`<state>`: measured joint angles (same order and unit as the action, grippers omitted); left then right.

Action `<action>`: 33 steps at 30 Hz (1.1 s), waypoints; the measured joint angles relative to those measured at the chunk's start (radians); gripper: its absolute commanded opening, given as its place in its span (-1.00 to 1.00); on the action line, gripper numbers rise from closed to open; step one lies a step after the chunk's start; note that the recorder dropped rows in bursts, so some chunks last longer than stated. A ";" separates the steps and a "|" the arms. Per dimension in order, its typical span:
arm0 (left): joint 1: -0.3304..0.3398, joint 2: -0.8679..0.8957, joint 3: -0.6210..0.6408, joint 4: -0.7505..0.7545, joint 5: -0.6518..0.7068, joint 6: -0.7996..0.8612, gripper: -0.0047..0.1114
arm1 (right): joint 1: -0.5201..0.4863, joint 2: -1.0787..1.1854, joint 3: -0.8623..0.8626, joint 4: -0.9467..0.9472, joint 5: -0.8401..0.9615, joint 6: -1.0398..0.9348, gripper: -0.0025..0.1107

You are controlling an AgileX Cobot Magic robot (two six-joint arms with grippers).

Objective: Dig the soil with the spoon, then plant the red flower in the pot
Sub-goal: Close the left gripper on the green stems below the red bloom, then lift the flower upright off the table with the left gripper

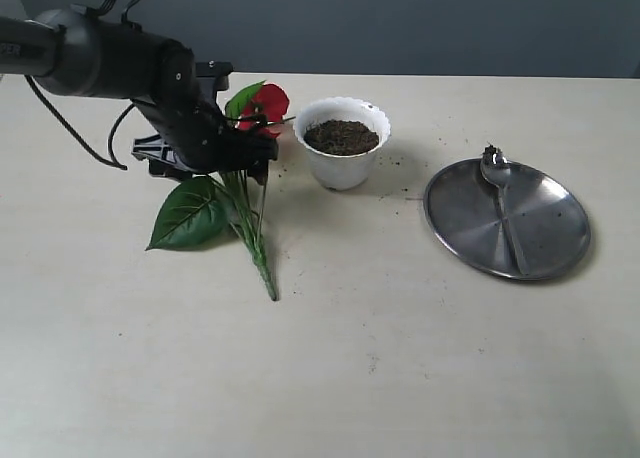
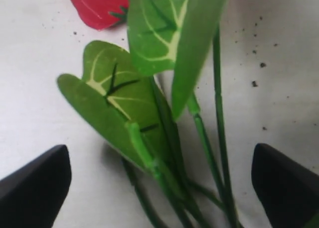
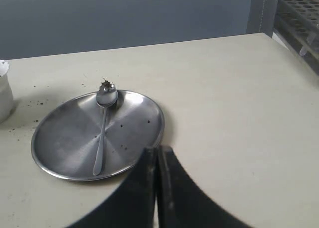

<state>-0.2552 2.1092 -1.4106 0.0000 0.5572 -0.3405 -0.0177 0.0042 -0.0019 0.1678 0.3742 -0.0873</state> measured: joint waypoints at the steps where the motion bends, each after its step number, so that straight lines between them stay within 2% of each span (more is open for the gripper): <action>1: 0.000 0.007 -0.004 0.000 0.008 0.000 0.64 | 0.000 0.000 0.000 0.000 0.000 0.000 -0.96; 12: -0.004 0.051 -0.024 -0.011 0.048 0.006 0.64 | 0.000 0.000 0.000 0.000 0.000 0.000 -0.96; 14: -0.004 0.053 -0.024 -0.011 0.041 0.006 0.56 | 0.000 0.000 0.000 0.000 0.000 0.000 -0.96; 15: -0.004 0.053 -0.024 -0.013 0.036 0.006 0.50 | 0.000 0.000 0.000 0.000 0.000 0.000 -0.96; 22: -0.004 0.057 -0.024 -0.021 0.017 0.006 -0.32 | 0.000 0.000 0.000 0.000 0.000 0.000 -0.96; 28: -0.004 0.060 -0.024 -0.030 0.010 0.006 -0.93 | 0.000 0.000 0.000 0.000 0.000 0.000 -0.96; 33: -0.004 0.060 -0.024 -0.030 0.008 0.006 -0.91 | 0.000 0.000 0.000 0.000 0.000 0.000 -0.96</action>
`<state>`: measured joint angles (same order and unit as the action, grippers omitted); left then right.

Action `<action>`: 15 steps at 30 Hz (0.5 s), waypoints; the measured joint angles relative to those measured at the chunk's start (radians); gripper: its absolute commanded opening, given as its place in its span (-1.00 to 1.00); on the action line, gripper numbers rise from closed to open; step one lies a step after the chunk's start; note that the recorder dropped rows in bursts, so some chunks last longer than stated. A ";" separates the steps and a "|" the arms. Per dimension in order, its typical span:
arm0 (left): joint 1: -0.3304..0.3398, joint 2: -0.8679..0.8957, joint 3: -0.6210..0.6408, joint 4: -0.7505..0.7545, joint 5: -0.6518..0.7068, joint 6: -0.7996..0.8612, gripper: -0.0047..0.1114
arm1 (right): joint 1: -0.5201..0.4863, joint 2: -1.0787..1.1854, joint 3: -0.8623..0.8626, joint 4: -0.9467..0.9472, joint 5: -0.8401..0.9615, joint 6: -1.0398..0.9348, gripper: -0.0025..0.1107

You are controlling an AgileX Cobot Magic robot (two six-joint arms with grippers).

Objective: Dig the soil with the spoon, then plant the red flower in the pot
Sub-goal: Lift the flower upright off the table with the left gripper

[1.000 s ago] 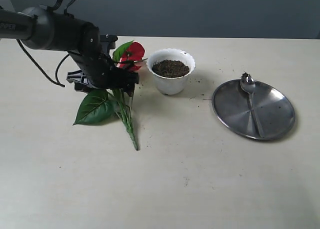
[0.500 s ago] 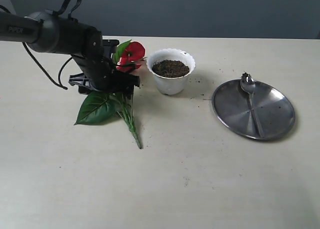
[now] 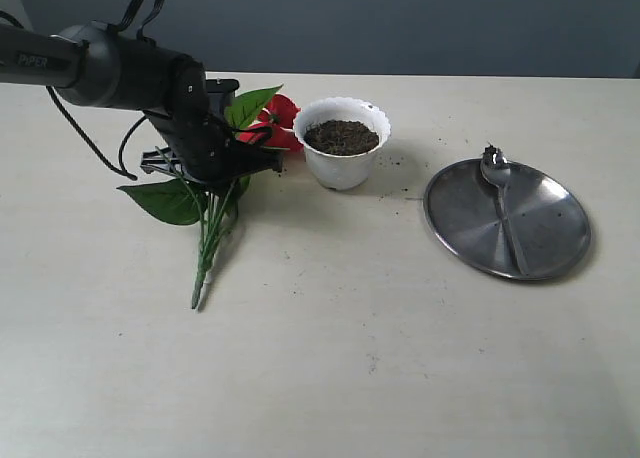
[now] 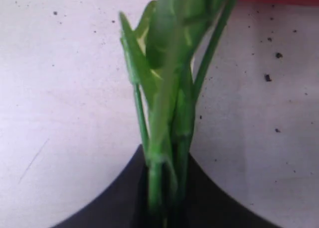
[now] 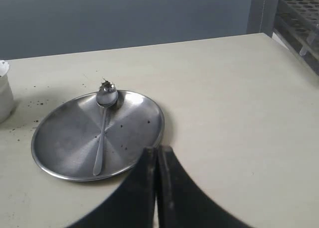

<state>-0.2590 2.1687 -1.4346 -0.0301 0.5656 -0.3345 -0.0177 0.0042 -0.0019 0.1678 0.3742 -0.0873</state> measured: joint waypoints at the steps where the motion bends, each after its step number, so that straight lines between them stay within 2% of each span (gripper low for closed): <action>1: 0.000 0.000 0.000 0.002 0.000 0.000 -0.91 | 0.000 0.000 0.000 0.000 0.000 0.000 -0.96; 8: 0.000 -0.004 0.000 0.016 -0.002 0.002 -0.91 | 0.000 0.000 0.000 0.000 0.000 0.000 -0.96; 15: 0.000 -0.085 0.000 0.096 -0.006 0.004 -0.91 | 0.000 0.000 0.000 0.000 0.000 0.000 -0.96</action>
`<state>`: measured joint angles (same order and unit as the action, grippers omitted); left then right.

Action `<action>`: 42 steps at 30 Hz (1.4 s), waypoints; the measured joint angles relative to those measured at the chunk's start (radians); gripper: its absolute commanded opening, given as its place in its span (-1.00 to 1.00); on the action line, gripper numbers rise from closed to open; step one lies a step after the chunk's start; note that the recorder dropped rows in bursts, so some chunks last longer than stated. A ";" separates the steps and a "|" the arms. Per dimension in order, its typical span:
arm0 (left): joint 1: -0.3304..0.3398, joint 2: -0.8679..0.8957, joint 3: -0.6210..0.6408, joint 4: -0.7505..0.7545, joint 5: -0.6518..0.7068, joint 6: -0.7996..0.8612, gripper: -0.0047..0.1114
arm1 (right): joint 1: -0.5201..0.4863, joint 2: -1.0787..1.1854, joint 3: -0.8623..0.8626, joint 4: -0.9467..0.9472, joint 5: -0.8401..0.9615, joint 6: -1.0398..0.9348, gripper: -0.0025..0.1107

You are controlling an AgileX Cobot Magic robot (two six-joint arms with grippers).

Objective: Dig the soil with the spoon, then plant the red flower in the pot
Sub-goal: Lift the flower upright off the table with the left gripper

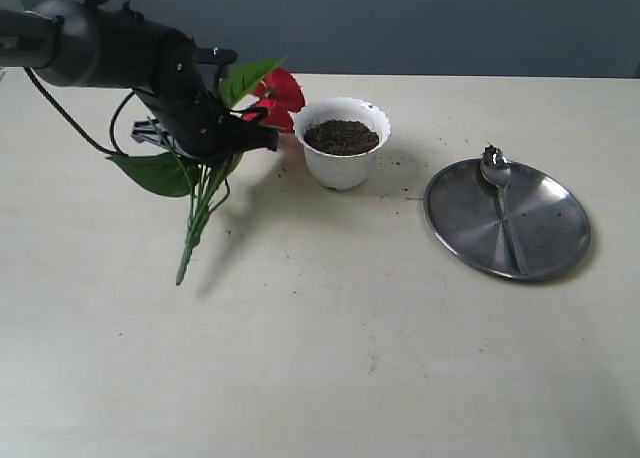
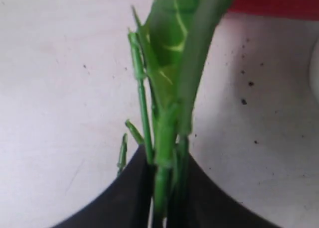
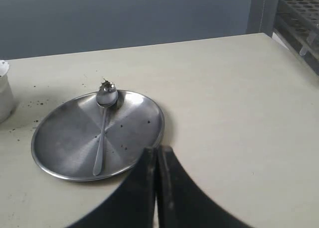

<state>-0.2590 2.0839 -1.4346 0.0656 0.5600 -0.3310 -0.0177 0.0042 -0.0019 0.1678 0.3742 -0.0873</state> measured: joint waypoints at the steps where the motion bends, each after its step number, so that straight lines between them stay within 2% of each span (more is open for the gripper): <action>1: 0.000 -0.013 0.000 0.014 -0.005 0.000 -0.91 | 0.000 0.000 0.000 0.000 0.000 0.000 -0.96; 6: 0.000 -0.110 0.000 0.063 -0.011 0.000 -0.91 | 0.000 0.000 0.000 0.000 0.000 0.000 -0.96; 10: 0.000 -0.212 0.000 0.064 -0.075 0.007 -0.91 | 0.000 0.000 0.000 0.000 0.000 0.000 -0.96; 18: 0.000 -0.385 0.016 0.039 -0.303 0.072 -0.91 | 0.000 0.000 0.000 0.000 0.000 0.000 -0.96; 26: 0.000 -0.462 0.188 0.092 -0.566 0.080 -0.91 | 0.000 0.000 0.000 0.000 0.000 0.000 -0.96; 34: 0.000 -0.513 0.273 0.224 -0.844 0.047 -0.91 | 0.000 0.000 0.000 0.000 0.000 0.000 -0.96; 42: 0.012 -0.463 0.273 0.526 -1.110 -0.227 -0.91 | 0.000 0.000 0.000 0.000 0.000 0.000 -0.96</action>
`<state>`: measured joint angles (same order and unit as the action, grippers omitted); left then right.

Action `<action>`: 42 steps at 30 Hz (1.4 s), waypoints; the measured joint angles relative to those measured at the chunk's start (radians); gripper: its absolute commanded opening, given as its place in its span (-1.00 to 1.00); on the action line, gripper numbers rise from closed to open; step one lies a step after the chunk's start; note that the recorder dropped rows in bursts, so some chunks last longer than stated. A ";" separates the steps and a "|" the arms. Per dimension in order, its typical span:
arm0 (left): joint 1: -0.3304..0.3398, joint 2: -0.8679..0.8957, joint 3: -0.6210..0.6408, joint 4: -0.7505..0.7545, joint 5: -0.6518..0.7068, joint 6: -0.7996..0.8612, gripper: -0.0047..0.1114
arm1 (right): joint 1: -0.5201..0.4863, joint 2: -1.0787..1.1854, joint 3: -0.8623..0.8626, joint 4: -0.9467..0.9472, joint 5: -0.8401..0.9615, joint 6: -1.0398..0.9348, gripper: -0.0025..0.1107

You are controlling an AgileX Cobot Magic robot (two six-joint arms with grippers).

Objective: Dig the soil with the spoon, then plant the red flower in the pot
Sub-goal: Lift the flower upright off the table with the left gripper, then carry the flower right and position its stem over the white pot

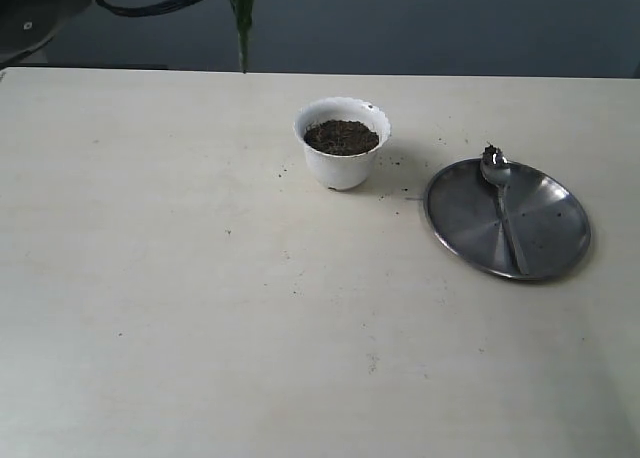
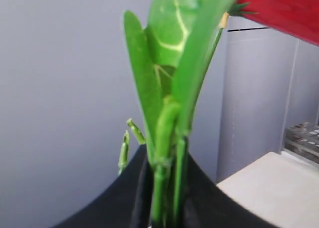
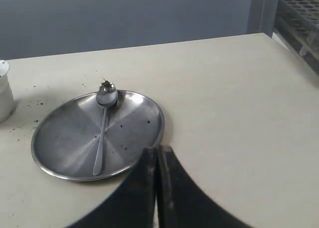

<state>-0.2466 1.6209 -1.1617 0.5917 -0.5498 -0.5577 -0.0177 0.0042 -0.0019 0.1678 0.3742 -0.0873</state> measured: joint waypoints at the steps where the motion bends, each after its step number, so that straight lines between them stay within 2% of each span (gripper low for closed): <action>1: 0.010 0.011 0.000 0.022 -0.025 -0.034 -0.91 | 0.000 0.000 0.000 0.000 0.000 0.000 -0.96; 8: 0.113 0.107 -0.047 0.257 -0.221 -0.249 -0.91 | 0.000 0.000 0.000 0.000 0.000 0.000 -0.96; 15: 0.121 0.157 -0.146 0.445 -0.281 -0.391 -0.91 | 0.000 0.000 0.000 0.000 0.000 0.000 -0.96; 22: 0.121 0.209 -0.175 0.458 -0.297 -0.424 -0.91 | 0.000 0.000 0.000 0.000 0.000 0.000 -0.96; 27: 0.121 0.239 -0.180 0.454 -0.311 -0.389 -0.91 | 0.000 0.000 0.000 0.000 0.000 0.000 -0.96; 34: 0.125 0.304 -0.228 0.464 -0.452 -0.384 -0.91 | 0.000 0.000 0.000 0.000 0.000 0.000 -0.96; 42: 0.125 0.379 -0.313 0.499 -0.554 -0.399 -0.91 | 0.000 0.000 0.000 0.000 0.000 0.000 -0.96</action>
<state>-0.1216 1.9996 -1.4742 1.0912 -1.1041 -0.9564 -0.0177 0.0042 -0.0019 0.1678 0.3742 -0.0873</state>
